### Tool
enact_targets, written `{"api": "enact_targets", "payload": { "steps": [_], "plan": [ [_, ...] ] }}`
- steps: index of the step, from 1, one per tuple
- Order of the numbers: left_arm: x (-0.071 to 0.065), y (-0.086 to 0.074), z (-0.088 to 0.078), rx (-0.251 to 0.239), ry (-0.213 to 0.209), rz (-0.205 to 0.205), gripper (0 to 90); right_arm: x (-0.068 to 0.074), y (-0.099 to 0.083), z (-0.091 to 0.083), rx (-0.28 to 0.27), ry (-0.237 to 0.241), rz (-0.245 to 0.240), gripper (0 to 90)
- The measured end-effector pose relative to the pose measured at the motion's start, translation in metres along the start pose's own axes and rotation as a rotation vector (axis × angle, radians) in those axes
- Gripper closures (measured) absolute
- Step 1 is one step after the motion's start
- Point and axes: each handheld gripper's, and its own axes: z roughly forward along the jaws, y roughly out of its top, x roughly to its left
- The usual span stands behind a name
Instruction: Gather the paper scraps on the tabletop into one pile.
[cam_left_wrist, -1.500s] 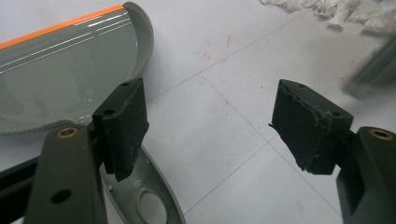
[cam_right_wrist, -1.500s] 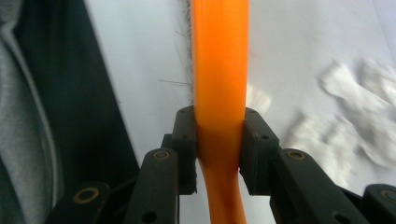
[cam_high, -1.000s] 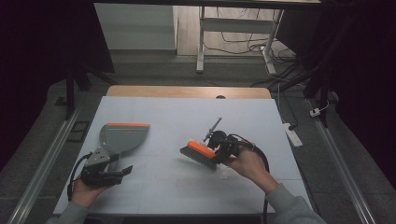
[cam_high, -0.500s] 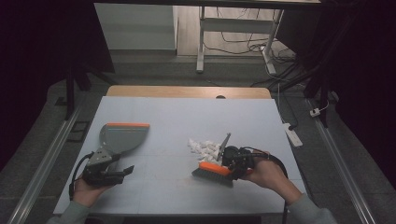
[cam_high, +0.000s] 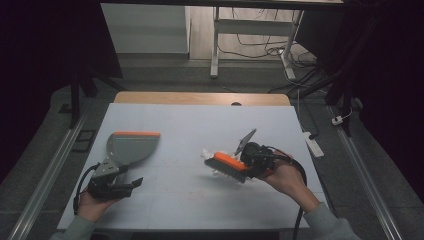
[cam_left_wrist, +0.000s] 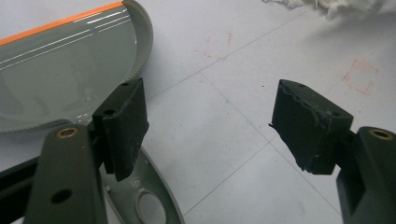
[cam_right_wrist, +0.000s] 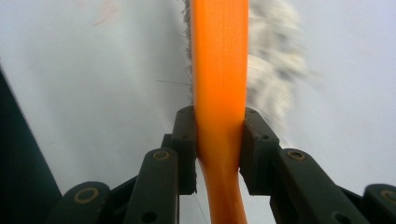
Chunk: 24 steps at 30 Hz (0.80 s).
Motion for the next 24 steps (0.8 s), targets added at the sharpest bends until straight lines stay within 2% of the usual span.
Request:
{"api": "enact_targets", "payload": {
  "steps": [2, 3, 4, 5, 7, 8, 11, 15, 17, 19, 21, 24],
  "plan": [
    [-0.001, 0.0, 0.0, -0.002, 0.0, 0.002, 27.9, -0.007, -0.009, -0.01, -0.012, -0.04, 0.07, 70.0],
    [-0.001, 0.0, -0.001, -0.003, 0.0, 0.003, 27.9, -0.011, -0.014, -0.014, -0.021, -0.054, 0.121, 70.0],
    [-0.001, 0.001, -0.001, -0.004, 0.0, 0.003, 27.9, -0.017, -0.022, -0.017, -0.033, -0.055, 0.194, 70.0],
    [0.0, 0.001, -0.001, -0.005, -0.001, 0.003, 27.9, -0.021, -0.027, -0.019, -0.035, -0.054, 0.237, 70.0],
    [0.0, 0.001, -0.001, -0.006, -0.002, 0.003, 27.9, -0.03, -0.041, -0.021, -0.009, -0.081, 0.348, 70.1],
    [-0.001, 0.001, -0.001, -0.006, -0.003, 0.004, 27.9, -0.034, -0.047, -0.021, 0.006, -0.097, 0.388, 70.0],
    [-0.001, 0.002, 0.0, -0.005, -0.007, 0.007, 27.9, -0.044, -0.063, -0.02, 0.029, -0.086, 0.49, 70.1],
    [-0.001, 0.003, 0.001, -0.006, -0.012, 0.01, 27.9, -0.054, -0.075, -0.012, 0.094, -0.089, 0.567, 70.1],
    [-0.002, 0.003, 0.002, -0.005, -0.013, 0.011, 27.9, -0.059, -0.078, -0.005, 0.117, -0.09, 0.59, 70.1],
    [-0.002, 0.003, 0.003, -0.002, -0.012, 0.012, 27.9, -0.062, -0.078, 0.002, 0.13, -0.07, 0.611, 70.1],
    [-0.001, 0.003, 0.003, -0.002, -0.012, 0.011, 27.9, -0.063, -0.074, 0.005, 0.114, -0.051, 0.625, 70.2],
    [-0.002, 0.003, 0.003, -0.003, -0.011, 0.01, 27.9, -0.057, -0.061, 0.01, 0.12, -0.038, 0.597, 70.2]
  ]
}}
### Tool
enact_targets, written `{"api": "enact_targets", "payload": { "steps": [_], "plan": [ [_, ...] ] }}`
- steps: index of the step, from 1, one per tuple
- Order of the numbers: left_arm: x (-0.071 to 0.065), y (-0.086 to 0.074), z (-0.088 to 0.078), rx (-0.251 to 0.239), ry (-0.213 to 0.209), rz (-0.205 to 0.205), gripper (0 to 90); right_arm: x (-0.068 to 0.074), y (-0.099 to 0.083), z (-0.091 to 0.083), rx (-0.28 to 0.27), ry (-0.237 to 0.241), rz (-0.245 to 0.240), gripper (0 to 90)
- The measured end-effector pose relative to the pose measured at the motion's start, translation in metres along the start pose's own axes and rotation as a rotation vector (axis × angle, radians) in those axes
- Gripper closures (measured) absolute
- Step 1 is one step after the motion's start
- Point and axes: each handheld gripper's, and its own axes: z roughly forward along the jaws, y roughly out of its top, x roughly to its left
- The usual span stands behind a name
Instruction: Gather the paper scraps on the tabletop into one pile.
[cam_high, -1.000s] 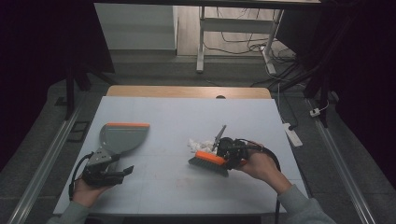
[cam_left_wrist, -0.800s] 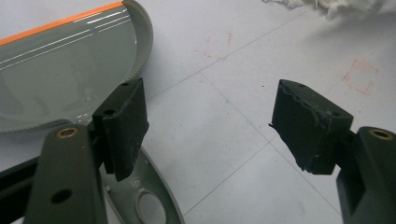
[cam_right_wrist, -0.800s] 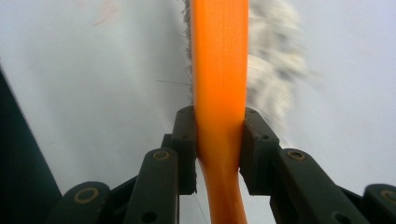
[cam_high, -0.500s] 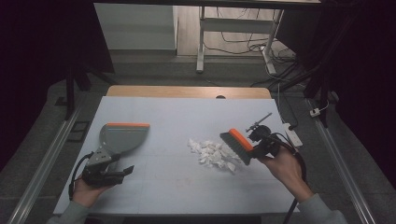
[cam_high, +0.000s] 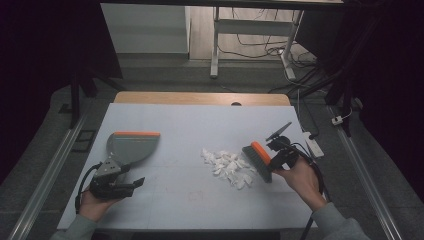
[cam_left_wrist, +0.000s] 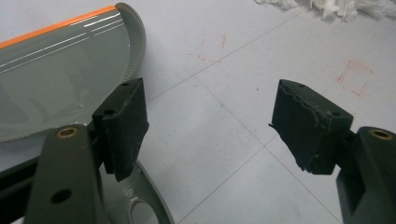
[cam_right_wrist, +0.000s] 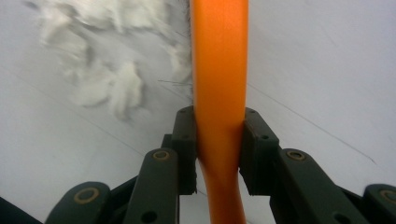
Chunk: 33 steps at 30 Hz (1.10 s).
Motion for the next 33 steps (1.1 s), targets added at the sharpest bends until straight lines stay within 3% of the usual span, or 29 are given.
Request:
{"api": "enact_targets", "payload": {
  "steps": [3, 4, 6, 10, 17, 20, 29, 33],
  "plan": [
    [-0.001, 0.0, 0.0, 0.001, -0.001, 0.005, 27.9, 0.013, 0.008, 0.003, 0.002, 0.014, -0.021, 70.2],
    [-0.001, 0.0, 0.0, 0.0, -0.001, 0.005, 27.9, 0.015, 0.011, 0.003, -0.007, 0.042, -0.014, 70.2],
    [-0.001, 0.0, -0.001, 0.001, -0.002, 0.005, 27.9, 0.017, 0.013, 0.003, -0.029, 0.093, -0.007, 70.2],
    [0.0, -0.001, -0.001, 0.001, -0.002, 0.003, 27.9, 0.014, 0.013, 0.0, -0.085, 0.149, 0.008, 70.2],
    [0.0, 0.0, 0.001, 0.002, -0.001, 0.004, 28.0, -0.002, 0.0, -0.027, -0.177, 0.102, 0.024, 70.1],
    [-0.001, 0.001, 0.001, 0.003, 0.0, 0.005, 28.0, -0.003, -0.003, -0.036, -0.216, 0.115, 0.012, 70.1],
    [0.0, 0.0, 0.001, 0.004, 0.002, 0.002, 28.0, 0.019, 0.02, -0.035, -0.266, 0.155, -0.057, 70.1],
    [0.0, 0.0, 0.002, 0.009, 0.001, 0.004, 28.1, 0.033, 0.038, -0.027, -0.271, 0.204, -0.069, 70.1]
  ]
}}
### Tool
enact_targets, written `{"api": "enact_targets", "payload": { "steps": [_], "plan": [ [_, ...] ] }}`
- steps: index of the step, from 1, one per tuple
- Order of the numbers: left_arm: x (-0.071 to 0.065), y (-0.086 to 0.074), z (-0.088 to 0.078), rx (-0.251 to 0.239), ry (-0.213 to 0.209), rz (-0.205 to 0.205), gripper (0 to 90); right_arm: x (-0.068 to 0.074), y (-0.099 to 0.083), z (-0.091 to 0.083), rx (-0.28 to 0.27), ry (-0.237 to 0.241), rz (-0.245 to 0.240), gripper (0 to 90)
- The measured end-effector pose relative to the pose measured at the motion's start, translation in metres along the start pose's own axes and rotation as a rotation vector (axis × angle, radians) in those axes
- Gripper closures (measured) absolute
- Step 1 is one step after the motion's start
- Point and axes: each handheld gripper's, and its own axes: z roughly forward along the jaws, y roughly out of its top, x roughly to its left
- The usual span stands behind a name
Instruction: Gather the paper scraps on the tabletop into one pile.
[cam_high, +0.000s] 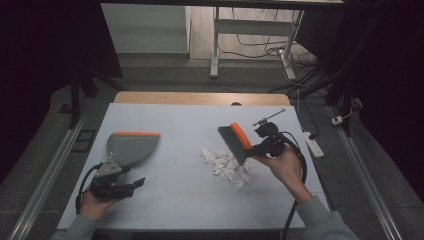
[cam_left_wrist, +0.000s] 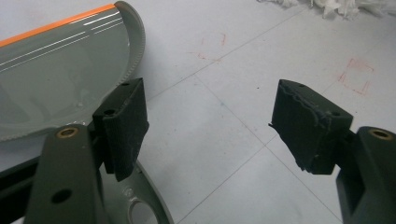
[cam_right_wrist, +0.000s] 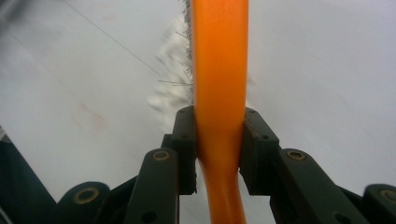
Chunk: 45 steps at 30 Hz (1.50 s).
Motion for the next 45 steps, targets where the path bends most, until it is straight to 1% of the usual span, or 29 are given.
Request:
{"api": "enact_targets", "payload": {
  "steps": [2, 6, 8, 9, 11, 14, 15, 16, 18, 19, 21, 23, 24, 27, 29, 31, 34, 35, 37, 39, 41, 45],
  "plan": [
    [0.0, 0.0, 0.0, 0.0, 0.002, 0.002, 28.0, 0.01, 0.013, 0.011, -0.003, 0.021, -0.018, 70.1],
    [0.0, 0.0, -0.001, -0.001, 0.001, 0.002, 28.1, 0.034, 0.045, 0.038, 0.002, 0.06, -0.064, 70.1],
    [0.0, -0.001, 0.0, -0.001, 0.001, 0.003, 28.1, 0.042, 0.06, 0.055, 0.017, 0.082, -0.06, 70.1],
    [0.0, -0.001, 0.0, -0.001, 0.002, 0.002, 28.1, 0.043, 0.067, 0.064, 0.024, 0.087, -0.057, 70.1],
    [0.0, -0.002, -0.001, -0.001, 0.002, 0.004, 28.1, 0.044, 0.077, 0.083, 0.047, 0.098, -0.035, 70.1],
    [0.001, -0.003, -0.002, -0.003, 0.003, 0.002, 28.1, 0.044, 0.084, 0.107, 0.092, 0.151, 0.004, 70.0],
    [0.001, -0.003, -0.002, -0.002, 0.003, 0.0, 28.1, 0.043, 0.084, 0.114, 0.108, 0.161, 0.006, 70.1],
    [0.001, -0.003, -0.002, -0.002, 0.003, 0.0, 28.1, 0.044, 0.085, 0.118, 0.124, 0.158, 0.008, 70.1],
    [0.001, -0.003, -0.002, -0.002, 0.003, 0.002, 28.1, 0.043, 0.083, 0.125, 0.161, 0.125, 0.003, 70.1],
    [0.0, -0.003, -0.002, -0.002, 0.003, 0.003, 28.1, 0.04, 0.082, 0.124, 0.164, 0.108, 0.014, 70.1],
    [0.0, -0.003, -0.002, -0.003, 0.003, 0.004, 28.1, 0.031, 0.078, 0.12, 0.184, 0.11, 0.045, 70.1],
    [0.0, -0.003, -0.002, 0.001, 0.001, 0.005, 28.1, 0.024, 0.072, 0.116, 0.198, 0.098, 0.056, 70.1],
    [0.0, -0.003, -0.001, 0.002, 0.0, 0.005, 28.1, 0.022, 0.069, 0.112, 0.201, 0.099, 0.069, 70.1],
    [-0.001, -0.002, 0.0, 0.003, 0.001, 0.006, 28.1, 0.016, 0.058, 0.102, 0.206, 0.083, 0.077, 70.1],
    [-0.001, -0.002, 0.0, 0.006, 0.0, 0.009, 28.1, 0.013, 0.052, 0.095, 0.193, 0.099, 0.078, 70.1],
    [-0.002, -0.002, 0.001, 0.009, 0.0, 0.009, 28.1, 0.015, 0.049, 0.088, 0.163, 0.107, 0.058, 70.1],
    [-0.002, -0.002, 0.002, 0.011, 0.001, 0.009, 28.1, 0.02, 0.048, 0.073, 0.085, 0.131, 0.025, 70.1],
    [-0.002, -0.002, 0.001, 0.009, 0.002, 0.008, 28.1, 0.021, 0.048, 0.068, 0.068, 0.141, 0.02, 70.1],
    [-0.001, -0.002, 0.0, 0.007, 0.002, 0.006, 28.1, 0.022, 0.047, 0.056, 0.026, 0.14, 0.001, 70.1],
    [-0.001, -0.003, 0.0, 0.005, 0.002, 0.003, 28.1, 0.021, 0.044, 0.046, 0.001, 0.14, 0.002, 70.0],
    [0.0, -0.003, 0.0, 0.007, 0.002, 0.003, 28.2, 0.017, 0.038, 0.035, -0.027, 0.129, -0.007, 70.1],
    [-0.002, -0.002, 0.001, 0.008, 0.001, 0.008, 28.1, 0.008, 0.023, 0.017, -0.055, 0.125, 0.009, 70.1]
  ]
}}
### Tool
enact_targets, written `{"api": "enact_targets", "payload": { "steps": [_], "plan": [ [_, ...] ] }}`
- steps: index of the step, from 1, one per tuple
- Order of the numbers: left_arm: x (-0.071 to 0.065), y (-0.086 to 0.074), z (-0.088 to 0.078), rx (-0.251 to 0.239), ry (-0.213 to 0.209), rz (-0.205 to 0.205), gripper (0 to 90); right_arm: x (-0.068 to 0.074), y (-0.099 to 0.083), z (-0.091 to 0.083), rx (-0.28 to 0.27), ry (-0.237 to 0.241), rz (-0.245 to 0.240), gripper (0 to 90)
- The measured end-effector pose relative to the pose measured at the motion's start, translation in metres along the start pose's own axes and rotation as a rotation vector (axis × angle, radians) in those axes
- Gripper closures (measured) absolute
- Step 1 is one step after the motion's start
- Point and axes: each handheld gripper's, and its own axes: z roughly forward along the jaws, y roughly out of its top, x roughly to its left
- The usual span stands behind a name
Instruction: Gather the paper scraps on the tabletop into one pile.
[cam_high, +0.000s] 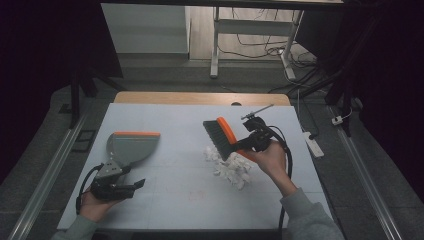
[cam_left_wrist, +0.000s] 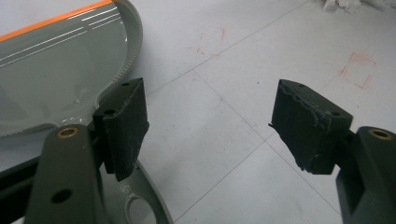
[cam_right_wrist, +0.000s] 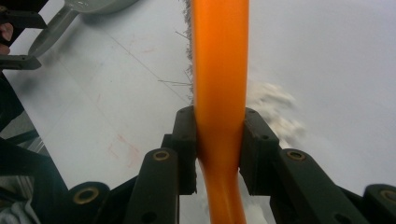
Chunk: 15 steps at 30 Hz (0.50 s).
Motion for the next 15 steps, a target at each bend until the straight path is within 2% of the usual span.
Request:
{"api": "enact_targets", "payload": {
  "steps": [4, 10, 13, 15],
  "plan": [
    [0.0, 0.001, 0.001, 0.002, 0.001, 0.001, 28.2, -0.006, -0.013, -0.011, -0.01, -0.02, -0.007, 70.1],
    [0.0, 0.001, 0.0, -0.001, 0.003, 0.0, 28.1, -0.012, -0.033, -0.017, -0.034, -0.034, -0.034, 70.0],
    [0.0, 0.001, 0.0, -0.002, 0.003, 0.004, 28.1, -0.016, -0.046, -0.023, -0.063, -0.036, -0.047, 70.0],
    [0.0, 0.001, 0.0, -0.001, 0.002, 0.004, 28.1, -0.018, -0.055, -0.027, -0.089, -0.055, -0.057, 70.1]
  ]
}}
